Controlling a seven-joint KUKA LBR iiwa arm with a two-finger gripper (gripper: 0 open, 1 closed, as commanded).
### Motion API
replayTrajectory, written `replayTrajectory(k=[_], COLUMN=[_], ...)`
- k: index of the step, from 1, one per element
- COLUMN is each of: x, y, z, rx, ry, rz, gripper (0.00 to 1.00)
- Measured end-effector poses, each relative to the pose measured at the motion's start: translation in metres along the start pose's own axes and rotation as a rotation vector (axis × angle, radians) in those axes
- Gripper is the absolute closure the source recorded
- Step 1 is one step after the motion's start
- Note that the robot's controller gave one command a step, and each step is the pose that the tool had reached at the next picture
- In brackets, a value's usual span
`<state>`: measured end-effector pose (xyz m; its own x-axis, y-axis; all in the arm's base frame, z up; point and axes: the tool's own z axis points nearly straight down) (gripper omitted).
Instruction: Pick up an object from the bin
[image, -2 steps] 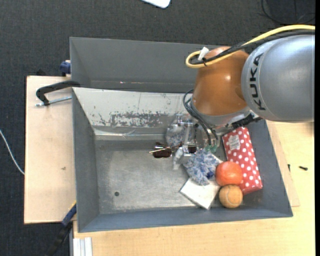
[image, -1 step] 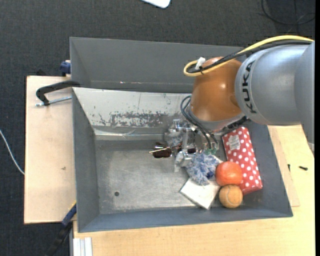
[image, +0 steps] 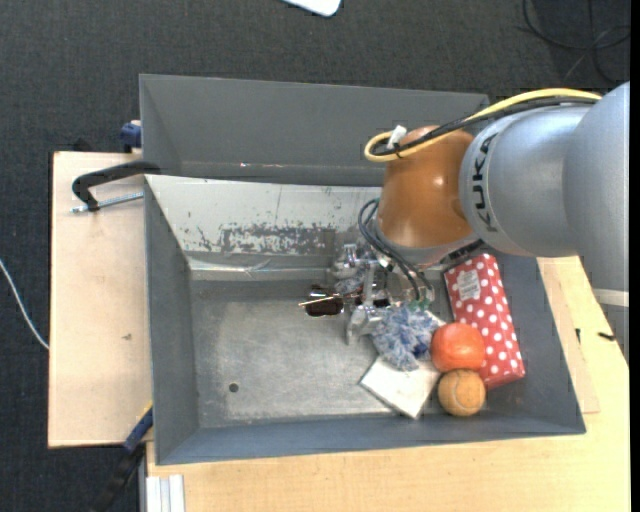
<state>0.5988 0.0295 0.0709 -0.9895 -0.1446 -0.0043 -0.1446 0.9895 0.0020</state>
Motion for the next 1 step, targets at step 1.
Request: replayTrajectory(k=[1], x=[-0.0028], y=[0.0052], z=[-0.0297], rx=[0.002], ry=[-0.002], rz=[-0.073], gripper=[0.00])
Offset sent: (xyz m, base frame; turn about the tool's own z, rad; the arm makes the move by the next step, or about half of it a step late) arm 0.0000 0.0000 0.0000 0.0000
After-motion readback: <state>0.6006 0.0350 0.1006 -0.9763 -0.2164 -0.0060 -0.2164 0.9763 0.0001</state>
